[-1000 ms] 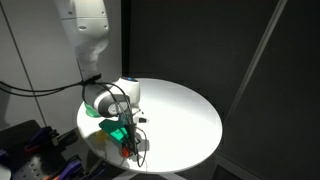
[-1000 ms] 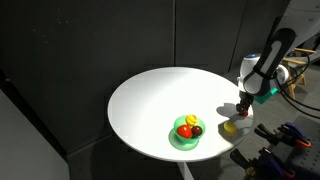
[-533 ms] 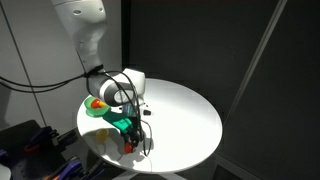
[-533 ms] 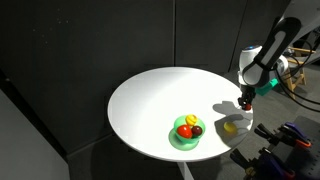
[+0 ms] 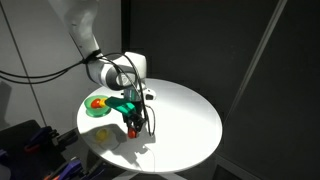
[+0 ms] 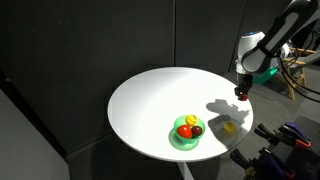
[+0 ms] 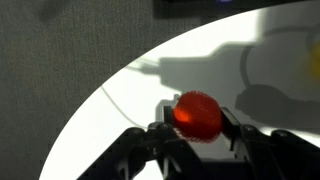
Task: Put the toy strawberry in the bowl
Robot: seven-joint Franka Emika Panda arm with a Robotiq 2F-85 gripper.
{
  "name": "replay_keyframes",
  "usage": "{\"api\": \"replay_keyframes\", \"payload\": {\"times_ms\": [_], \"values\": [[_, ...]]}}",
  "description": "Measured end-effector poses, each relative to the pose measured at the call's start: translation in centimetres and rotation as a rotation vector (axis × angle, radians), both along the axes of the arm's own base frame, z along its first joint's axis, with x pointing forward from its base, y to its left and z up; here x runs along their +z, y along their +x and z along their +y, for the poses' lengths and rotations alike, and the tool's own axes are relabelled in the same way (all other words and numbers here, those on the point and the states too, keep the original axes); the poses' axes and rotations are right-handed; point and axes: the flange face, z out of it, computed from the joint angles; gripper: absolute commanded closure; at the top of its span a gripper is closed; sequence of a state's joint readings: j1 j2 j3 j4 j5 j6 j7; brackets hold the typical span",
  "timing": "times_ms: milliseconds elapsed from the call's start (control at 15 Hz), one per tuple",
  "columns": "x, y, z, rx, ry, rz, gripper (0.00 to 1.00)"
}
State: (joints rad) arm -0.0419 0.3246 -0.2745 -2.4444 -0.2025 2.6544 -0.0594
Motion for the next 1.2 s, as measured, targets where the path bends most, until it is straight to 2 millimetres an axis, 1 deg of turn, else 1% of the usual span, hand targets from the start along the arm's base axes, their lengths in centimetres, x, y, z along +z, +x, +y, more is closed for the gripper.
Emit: {"api": "replay_keyframes", "payload": {"times_ms": [267, 467, 733, 1200], "values": [[2.6, 1.3, 2.6, 0.047, 0.017, -0.034, 0.77], [3.9, 2.2, 5.0, 0.078, 0.037, -0.060, 0.77], [4.9, 3.0, 7.9, 0.102, 0.071, -0.086, 0.77], [5.7, 3.7, 13.1, 0.150, 0.139, -0.111, 0.77]]}}
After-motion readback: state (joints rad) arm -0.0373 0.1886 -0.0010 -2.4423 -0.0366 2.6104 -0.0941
